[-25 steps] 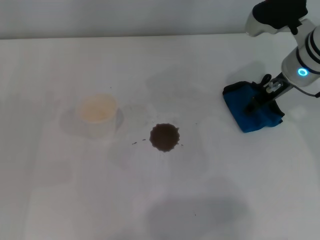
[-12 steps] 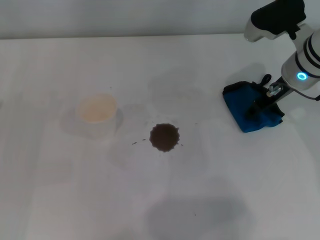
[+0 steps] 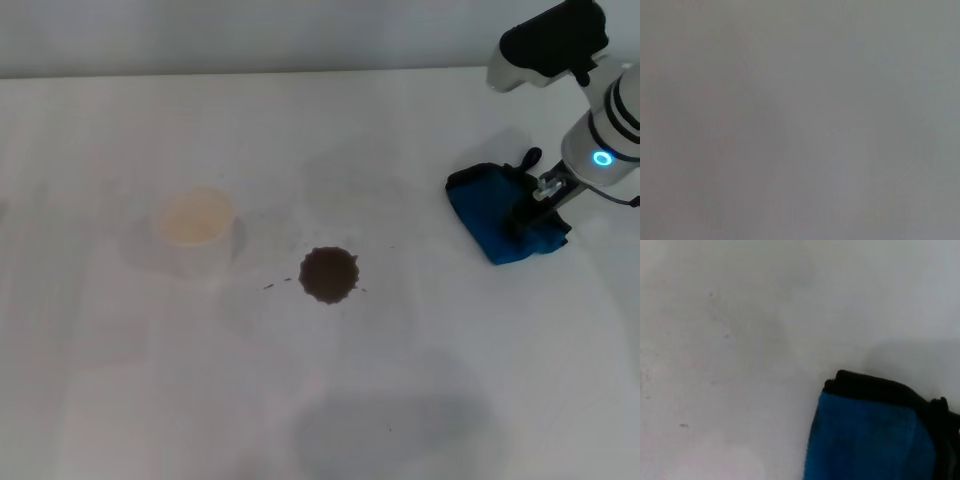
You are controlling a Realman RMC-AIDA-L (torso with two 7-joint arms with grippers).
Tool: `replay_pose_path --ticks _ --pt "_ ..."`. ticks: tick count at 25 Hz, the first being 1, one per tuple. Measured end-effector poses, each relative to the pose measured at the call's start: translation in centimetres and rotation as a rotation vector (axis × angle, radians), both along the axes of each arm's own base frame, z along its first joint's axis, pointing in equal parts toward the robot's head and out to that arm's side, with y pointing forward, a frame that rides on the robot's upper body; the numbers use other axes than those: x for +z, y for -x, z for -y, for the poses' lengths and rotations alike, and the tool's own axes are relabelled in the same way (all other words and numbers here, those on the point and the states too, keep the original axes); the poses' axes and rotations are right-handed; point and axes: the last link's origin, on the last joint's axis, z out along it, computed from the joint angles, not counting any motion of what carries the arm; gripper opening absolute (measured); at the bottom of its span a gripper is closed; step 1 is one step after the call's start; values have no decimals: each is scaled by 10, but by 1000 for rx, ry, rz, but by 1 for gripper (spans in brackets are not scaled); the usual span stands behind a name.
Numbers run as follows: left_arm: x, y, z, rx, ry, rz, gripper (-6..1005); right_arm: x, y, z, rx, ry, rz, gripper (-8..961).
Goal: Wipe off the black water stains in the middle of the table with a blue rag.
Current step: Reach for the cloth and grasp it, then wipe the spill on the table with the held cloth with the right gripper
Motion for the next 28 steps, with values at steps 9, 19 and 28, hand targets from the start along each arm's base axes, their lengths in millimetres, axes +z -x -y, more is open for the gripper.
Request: replay_pose_path --ticks 9,19,28 --pt "1 -1 -3 -4 -3 -3 891 -6 6 -2 28 36 4 183" --pt "1 -1 -4 6 -2 -2 890 -11 15 -3 60 76 -7 74" --pt "0 -2 -6 5 1 -1 891 -39 45 3 144 183 -45 74"
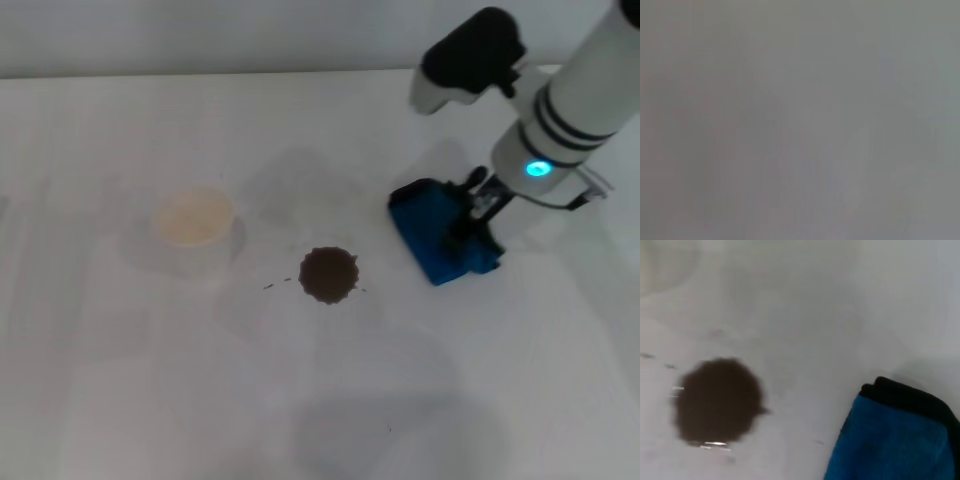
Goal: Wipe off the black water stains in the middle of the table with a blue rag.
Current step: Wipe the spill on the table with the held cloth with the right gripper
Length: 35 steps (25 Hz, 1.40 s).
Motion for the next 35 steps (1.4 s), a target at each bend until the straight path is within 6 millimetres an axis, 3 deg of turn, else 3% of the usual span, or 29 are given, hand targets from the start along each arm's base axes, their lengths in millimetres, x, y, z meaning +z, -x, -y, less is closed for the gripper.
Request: replay_pose_path --ticks 15,28,35 --pt "0 -3 -4 -11 3 -3 891 -66 84 31 217 225 -5 73" --pt "-1 -2 -4 -3 10 -5 890 -80 88 52 230 332 0 73" --pt "0 -2 -5 -4 9 -6 890 -72 70 29 207 229 49 74"
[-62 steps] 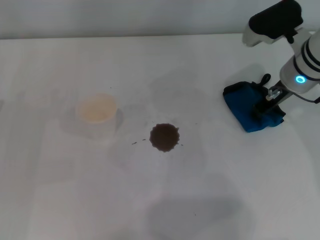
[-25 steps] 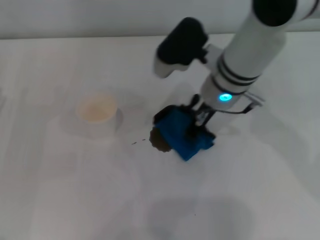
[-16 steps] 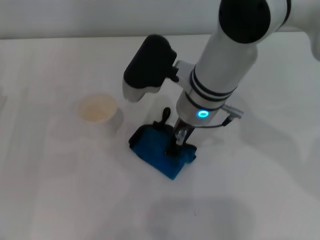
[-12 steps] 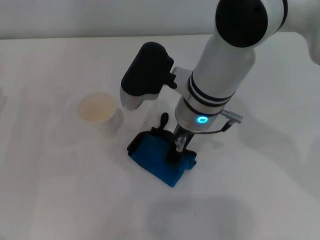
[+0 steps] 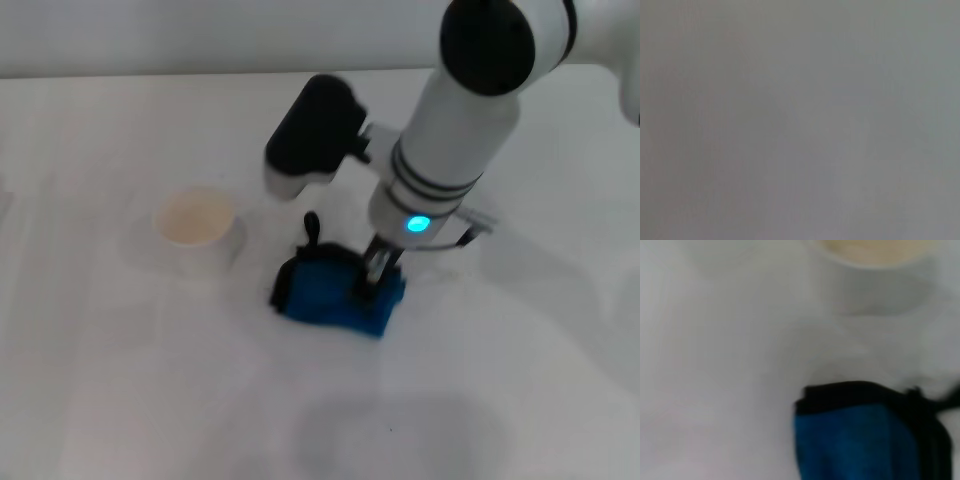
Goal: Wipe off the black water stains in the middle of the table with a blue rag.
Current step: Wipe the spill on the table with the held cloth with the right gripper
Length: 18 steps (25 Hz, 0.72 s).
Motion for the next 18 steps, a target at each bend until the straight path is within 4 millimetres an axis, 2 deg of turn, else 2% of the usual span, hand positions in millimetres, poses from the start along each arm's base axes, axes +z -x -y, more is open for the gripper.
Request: replay_pose_path --ticks 11,18 --pt "0 2 2 8 -1 1 891 51 -35 -42 -69 -234 66 73" --pt "-1 0 0 4 1 4 890 64 -53 -57 -81 -365 137 72"
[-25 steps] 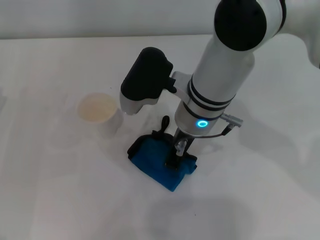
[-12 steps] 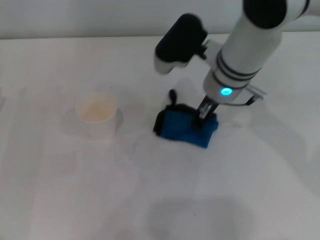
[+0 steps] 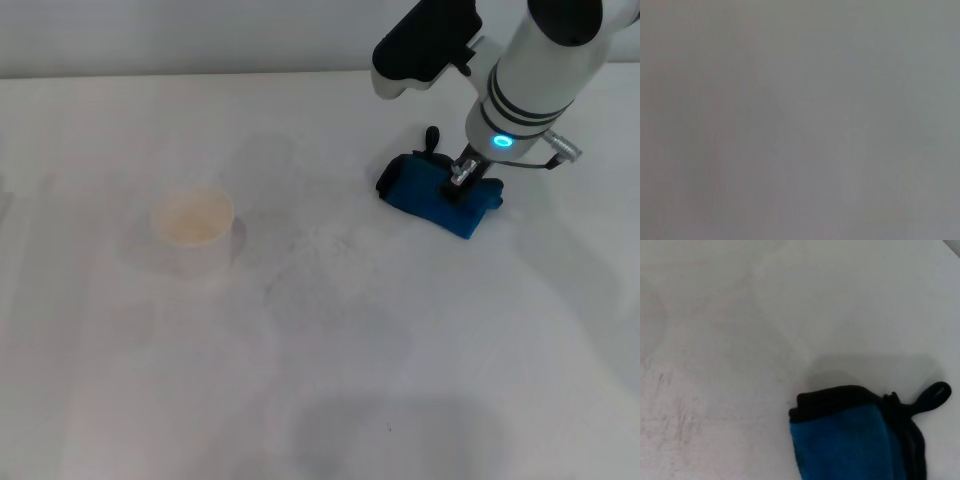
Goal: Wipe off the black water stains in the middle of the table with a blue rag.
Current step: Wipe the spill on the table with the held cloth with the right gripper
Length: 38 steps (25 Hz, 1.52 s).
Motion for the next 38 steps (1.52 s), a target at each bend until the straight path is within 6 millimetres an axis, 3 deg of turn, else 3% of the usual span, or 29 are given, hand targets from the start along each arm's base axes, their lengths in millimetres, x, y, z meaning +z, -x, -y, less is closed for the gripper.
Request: replay_pose_path --ticks 8,21,30,34,38 --pt "0 -3 -6 -2 5 -3 890 -29 24 18 26 149 -153 71" --pt "-3 -7 -10 -8 14 1 891 -78 65 60 108 425 -203 71" --pt "-3 -6 -8 -5 15 3 891 -92 78 86 140 553 -180 71" --pt "-4 -5 -7 -3 14 4 891 -93 77 85 139 545 -177 71" --pt "-4 -4 -6 -3 14 7 890 -86 70 69 124 472 -169 72"
